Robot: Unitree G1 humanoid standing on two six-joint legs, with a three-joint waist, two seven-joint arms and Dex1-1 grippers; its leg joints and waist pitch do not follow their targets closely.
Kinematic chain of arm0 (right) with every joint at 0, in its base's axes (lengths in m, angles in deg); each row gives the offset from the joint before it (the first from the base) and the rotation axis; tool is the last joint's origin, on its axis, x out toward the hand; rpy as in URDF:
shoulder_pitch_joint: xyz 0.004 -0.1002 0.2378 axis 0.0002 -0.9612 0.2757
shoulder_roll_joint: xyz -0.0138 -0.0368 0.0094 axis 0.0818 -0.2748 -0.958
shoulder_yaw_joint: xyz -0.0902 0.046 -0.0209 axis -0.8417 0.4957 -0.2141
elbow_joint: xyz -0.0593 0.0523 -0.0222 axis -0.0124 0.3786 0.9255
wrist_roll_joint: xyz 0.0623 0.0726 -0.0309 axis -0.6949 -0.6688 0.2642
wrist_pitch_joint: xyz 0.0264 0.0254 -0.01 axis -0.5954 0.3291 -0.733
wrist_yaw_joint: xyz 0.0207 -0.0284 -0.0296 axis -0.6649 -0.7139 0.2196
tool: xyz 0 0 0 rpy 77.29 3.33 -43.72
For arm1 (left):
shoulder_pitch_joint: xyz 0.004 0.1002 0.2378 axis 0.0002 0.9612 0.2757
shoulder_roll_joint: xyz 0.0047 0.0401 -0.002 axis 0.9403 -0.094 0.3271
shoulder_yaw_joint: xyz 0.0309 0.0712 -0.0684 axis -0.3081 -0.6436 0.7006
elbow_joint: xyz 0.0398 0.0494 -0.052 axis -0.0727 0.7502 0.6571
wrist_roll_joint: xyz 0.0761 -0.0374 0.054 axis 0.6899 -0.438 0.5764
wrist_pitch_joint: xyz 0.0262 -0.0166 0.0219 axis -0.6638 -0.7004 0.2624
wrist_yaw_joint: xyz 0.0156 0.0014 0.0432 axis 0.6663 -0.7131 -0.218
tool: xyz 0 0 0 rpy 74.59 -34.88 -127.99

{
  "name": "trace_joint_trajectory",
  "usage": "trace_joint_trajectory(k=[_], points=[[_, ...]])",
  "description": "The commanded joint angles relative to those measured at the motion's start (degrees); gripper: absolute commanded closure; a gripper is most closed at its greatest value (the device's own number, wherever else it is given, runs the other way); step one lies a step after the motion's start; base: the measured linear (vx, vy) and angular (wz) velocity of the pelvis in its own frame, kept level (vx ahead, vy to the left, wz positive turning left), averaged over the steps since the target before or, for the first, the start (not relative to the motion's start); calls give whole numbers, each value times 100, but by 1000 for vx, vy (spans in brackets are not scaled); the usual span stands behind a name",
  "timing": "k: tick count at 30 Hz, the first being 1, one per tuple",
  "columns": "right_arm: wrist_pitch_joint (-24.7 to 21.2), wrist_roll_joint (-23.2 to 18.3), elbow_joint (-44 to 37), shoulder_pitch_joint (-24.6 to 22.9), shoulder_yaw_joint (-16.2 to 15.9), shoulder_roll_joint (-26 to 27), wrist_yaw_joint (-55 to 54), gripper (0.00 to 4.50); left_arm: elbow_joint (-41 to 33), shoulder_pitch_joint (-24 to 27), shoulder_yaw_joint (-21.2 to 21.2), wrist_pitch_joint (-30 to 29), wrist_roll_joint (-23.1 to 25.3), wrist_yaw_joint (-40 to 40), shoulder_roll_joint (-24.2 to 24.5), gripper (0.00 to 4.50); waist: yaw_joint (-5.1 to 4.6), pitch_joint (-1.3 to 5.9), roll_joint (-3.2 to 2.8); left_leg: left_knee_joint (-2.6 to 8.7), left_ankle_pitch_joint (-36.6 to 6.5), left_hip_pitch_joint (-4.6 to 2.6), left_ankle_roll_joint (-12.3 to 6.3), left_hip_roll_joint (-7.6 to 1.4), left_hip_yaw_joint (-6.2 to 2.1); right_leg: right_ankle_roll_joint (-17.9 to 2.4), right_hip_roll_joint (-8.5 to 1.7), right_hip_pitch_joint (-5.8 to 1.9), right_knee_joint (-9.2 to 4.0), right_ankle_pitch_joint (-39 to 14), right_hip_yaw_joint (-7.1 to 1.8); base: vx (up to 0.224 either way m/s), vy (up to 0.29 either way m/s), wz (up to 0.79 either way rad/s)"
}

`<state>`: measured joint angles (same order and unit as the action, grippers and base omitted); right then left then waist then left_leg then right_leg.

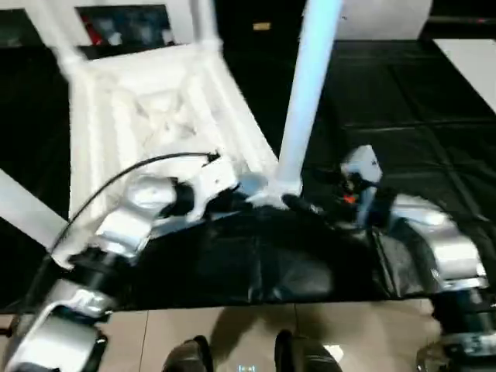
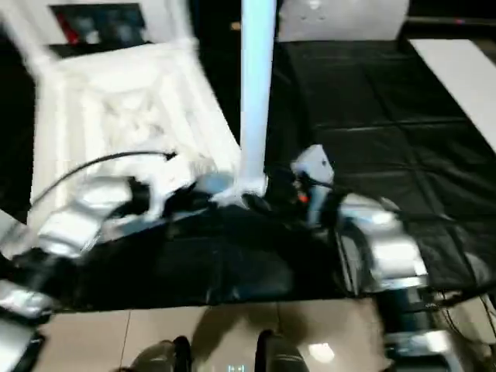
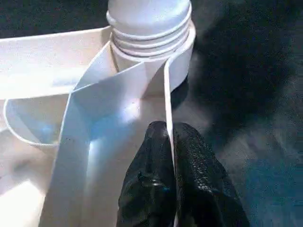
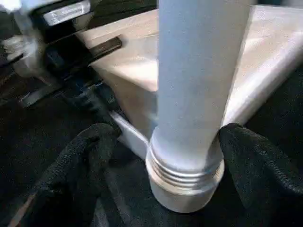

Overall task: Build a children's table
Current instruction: Rotate leg to tighten

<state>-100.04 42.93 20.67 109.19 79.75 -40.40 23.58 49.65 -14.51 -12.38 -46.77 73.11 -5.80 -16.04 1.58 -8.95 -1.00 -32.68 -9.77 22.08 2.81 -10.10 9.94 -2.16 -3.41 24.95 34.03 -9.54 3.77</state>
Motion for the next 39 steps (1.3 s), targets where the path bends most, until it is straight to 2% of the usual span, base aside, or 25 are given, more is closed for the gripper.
trace_joint_trajectory(k=[1, 4, 6, 7, 10, 12, 13, 15, 17, 19, 21, 23, 25, 28, 31, 32, 33, 35, 36, 37, 38, 39], points=[[228, -85, 121, 84, -138, -170, 521, 59, -31, 81, -295, 228, -32, 589, 87, 450, 15, 469, 55, 267, -449, -91, -985, -295, -50, -1575, -457, -431, -324, -476, -315, 0, 0, 0], [312, -153, 298, 204, -189, -293, 923, 59, -23, 82, -330, 409, -160, 963, 177, 450, 68, 474, 54, 268, -457, -94, -929, -302, -46, -1570, -459, -430, -309, -579, -320, 0, 0, 0], [354, -201, 401, 289, -271, -354, 1226, 84, -10, 66, -424, 545, -188, 1179, 256, 450, 101, 486, 53, 258, -395, -91, -940, -306, -45, -1579, -463, -433, -285, -486, -323, 0, 0, 0], [382, -230, 457, 337, -317, -384, 1389, 93, 10, 52, -473, 622, -196, 1284, 289, 450, 108, 481, 71, 255, -389, -81, -972, -303, -45, -1590, -463, -430, -286, -459, -317, 0, 0, 0], [455, -258, 627, 472, -458, -433, 1754, 112, 36, 44, -537, 712, -193, 1478, 304, 450, 143, 492, 62, 245, -344, -82, -989, -307, -42, -1596, -464, -432, -268, -431, -317, 0, 0, 0], [481, -254, 704, 527, -514, -442, 1880, 135, 44, 45, -546, 740, -188, 1520, 290, 450, 156, 488, 62, 246, -333, -86, -987, -312, -44, -1607, -460, -419, -271, -453, -313, 0, 0, 0], [491, -240, 784, 585, -564, -435, 1967, 139, 41, 45, -560, 759, -183, 1551, 271, 450, 164, 487, 88, 244, -369, -82, -970, -308, -39, -1592, -467, -423, -280, -518, -318, 0, 0, 0], [506, -236, 846, 626, -596, -432, 2019, 159, 46, 40, -572, 778, -187, 1563, 272, 450, 170, 490, 75, 245, -373, -84, -949, -314, -45, -1582, -470, -421, -275, -563, -315, 0, 0, 0], [538, -223, 913, 662, -610, -421, 2046, 185, 52, 35, -584, 797, -195, 1575, 282, 450, 169, 483, 81, 247, -386, -80, -927, -309, -47, -1571, -470, -421, -284, -604, -317, 0, 0, 0], [567, -218, 969, 691, -615, -413, 2077, 191, 64, 31, -584, 822, -197, 1594, 286, 450, 164, 481, 96, 248, -413, -68, -910, -302, -46, -1541, -471, -429, -291, -694, -313, 0, 0, 0], [570, -231, 1025, 720, -632, -404, 2131, 224, 101, 21, -570, 854, -179, 1618, 287, 450, 163, 485, 92, 248, -404, -75, -904, -304, -48, -1518, -468, -424, -290, -723, -312, 0, 0, 0], [549, -243, 1045, 726, -645, -398, 2173, 230, 135, 12, -562, 878, -161, 1622, 288, 450, 165, 489, 90, 244, -361, -78, -920, -303, -46, -1512, -463, -421, -284, -673, -314, 0, 0, 0], [491, -276, 1011, 693, -667, -400, 2224, 251, 164, 4, -562, 874, -143, 1606, 294, 450, 166, 493, 91, 239, -311, -75, -955, -303, -45, -1533, -461, -422, -275, -578, -313, 0, 0, 0], [250, -435, 769, 552, -649, -384, 2196, 255, 161, 10, -523, 734, -144, 1498, 297, 450, 171, 488, 88, 240, -291, -75, -981, -303, -47, -1541, -457, -424, -272, -538, -311, 0, 0, 0], [-127, -580, 345, 316, -595, -245, 1826, 256, 123, -44, -426, 312, -97, 1124, 201, 450, 184, 471, 81, 252, -318, -81, -946, -315, -47, -1532, -455, -416, -280, -614, -315, 0, 0, 0], [-210, -604, 223, 250, -583, -187, 1685, 256, 114, -68, -392, 145, -81, 994, 158, 450, 187, 463, 80, 258, -356, -85, -924, -321, -47, -1529, -460, -405, -294, -687, -316, 0, 0, 0], [-550, -478, 34, 164, -614, 6, 1115, 256, 119, -138, -278, -136, -143, 729, -10, 450, 177, 440, 88, 275, -471, -88, -850, -315, -50, -1484, -462, -402, -330, -946, -315, 0, 0, 0], [-660, -320, -52, 115, -627, 192, 648, 256, 123, -194, -212, -331, -147, 498, -138, 450, 151, 402, 81, 302, -697, -70, -650, -282, -69, -1318, -482, -405, -394, -1511, -305, 0, 0, 0], [-690, -305, -66, 109, -624, 228, 577, 256, 124, -204, -205, -359, -141, 457, -159, 450, 143, 398, 81, 309, -819, -93, -572, -277, -67, -1241, -484, -387, -432, -1761, -306, -52, 1, -3], [-903, -202, -171, 65, -575, 573, -57, 256, 129, -299, -147, -646, -71, 83, -349, 450, 100, 348, 107, 334, -1086, -82, -388, -253, -78, -982, -485, -378, -496, -2408, -308, -52, 1, -3], [-1100, -135, -224, 75, -476, 938, -672, 256, 145, -403, -72, -920, -4, -320, -564, 450, 93, 347, 98, 348, -1142, -91, -338, -242, -95, -900, -490, -369, -523, -2621, -295, -54, 2, -4], [-1155, -100, -237, 84, -455, 1050, -860, 256, 145, -436, -47, -1011, 5, -438, -637, 450, 31, 324, 83, 363, -1319, -95, -228, -232, -105, -771, -483, -338, -564, -2943, -292, 0, 0, 0]])
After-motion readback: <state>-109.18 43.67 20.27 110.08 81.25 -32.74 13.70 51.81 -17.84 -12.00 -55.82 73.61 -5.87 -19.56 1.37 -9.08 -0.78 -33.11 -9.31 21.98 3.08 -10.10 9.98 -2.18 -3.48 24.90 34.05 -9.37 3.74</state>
